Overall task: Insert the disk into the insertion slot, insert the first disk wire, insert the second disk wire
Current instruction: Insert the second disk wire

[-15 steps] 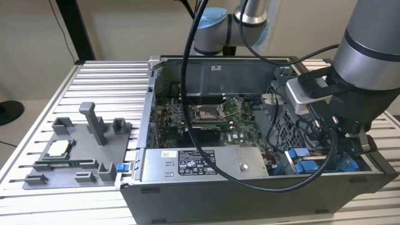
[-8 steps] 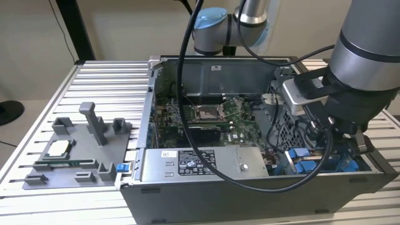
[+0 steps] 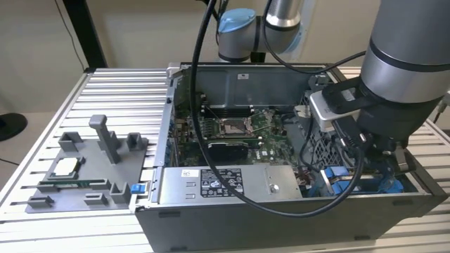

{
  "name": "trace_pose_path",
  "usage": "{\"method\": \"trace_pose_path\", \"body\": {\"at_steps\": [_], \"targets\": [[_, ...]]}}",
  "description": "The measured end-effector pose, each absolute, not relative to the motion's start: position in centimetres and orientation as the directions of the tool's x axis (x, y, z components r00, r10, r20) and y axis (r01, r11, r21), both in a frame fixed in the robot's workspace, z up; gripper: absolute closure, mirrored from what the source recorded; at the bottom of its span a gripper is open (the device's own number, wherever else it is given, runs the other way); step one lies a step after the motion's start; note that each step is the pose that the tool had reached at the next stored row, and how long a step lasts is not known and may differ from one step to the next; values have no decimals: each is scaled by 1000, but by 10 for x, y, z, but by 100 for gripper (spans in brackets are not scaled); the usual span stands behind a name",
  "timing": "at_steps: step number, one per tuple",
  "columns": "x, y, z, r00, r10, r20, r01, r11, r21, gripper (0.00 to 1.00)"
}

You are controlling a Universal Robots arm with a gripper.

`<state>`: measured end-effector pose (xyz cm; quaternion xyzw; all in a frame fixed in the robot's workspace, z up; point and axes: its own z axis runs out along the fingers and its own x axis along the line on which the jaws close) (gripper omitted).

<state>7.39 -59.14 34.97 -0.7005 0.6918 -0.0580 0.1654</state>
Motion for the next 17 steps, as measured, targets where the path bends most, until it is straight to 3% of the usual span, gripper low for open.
{"method": "trace_pose_path", "body": {"at_steps": [11, 17], "targets": [[74, -591, 342, 43, -993, -113, -942, -3, -335, 100], [77, -589, 341, 45, -993, -112, -941, -4, -339, 100]]}}
